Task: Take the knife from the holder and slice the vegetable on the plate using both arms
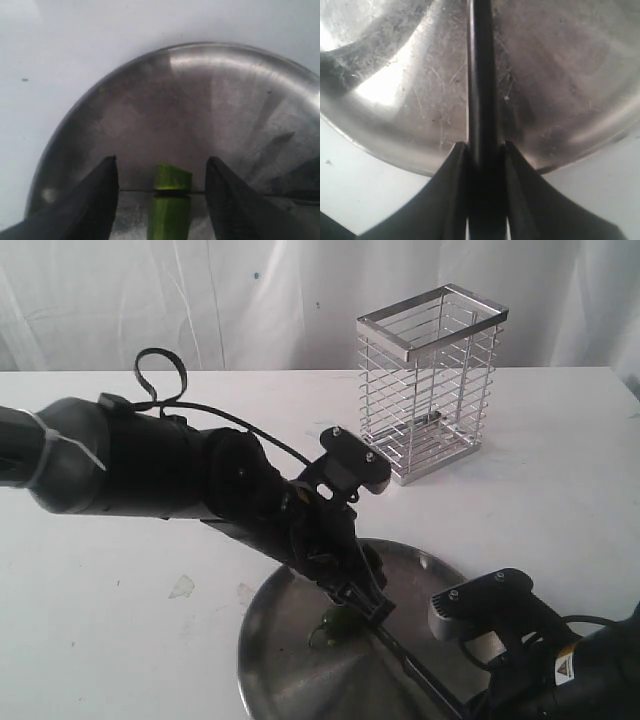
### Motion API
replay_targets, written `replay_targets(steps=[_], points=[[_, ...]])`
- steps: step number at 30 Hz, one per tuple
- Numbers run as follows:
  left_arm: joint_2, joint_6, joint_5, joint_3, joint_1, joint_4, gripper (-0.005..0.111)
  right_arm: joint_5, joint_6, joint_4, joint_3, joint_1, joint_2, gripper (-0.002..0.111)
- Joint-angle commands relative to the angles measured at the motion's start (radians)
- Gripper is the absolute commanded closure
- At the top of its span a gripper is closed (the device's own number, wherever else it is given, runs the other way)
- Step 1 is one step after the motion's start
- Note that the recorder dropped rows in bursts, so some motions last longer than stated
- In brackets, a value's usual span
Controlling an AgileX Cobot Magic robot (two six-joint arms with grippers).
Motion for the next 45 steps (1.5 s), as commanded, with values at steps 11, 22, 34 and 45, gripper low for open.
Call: replay_targets(steps=[11, 22, 34, 45], points=[[0.126, 0.002, 0.028, 0.005, -0.007, -0.009, 0.050, -0.007, -0.011, 0.003, -0.006, 0.000, 0.017, 0.108], [-0.075, 0.006, 0.038, 0.005, -0.007, 0.020, 0.050, -0.007, -0.011, 0.003, -0.006, 0.000, 0.020, 0.108], [0.077, 0.006, 0.181, 0.007, -0.007, 0.105, 0.050, -0.004, -0.011, 0.003, -0.006, 0.000, 0.020, 0.108], [0.099, -0.085, 0.056, 0.007, -0.007, 0.109, 0.093, 0.016, -0.011, -0.001, -0.006, 0.000, 0.020, 0.108]])
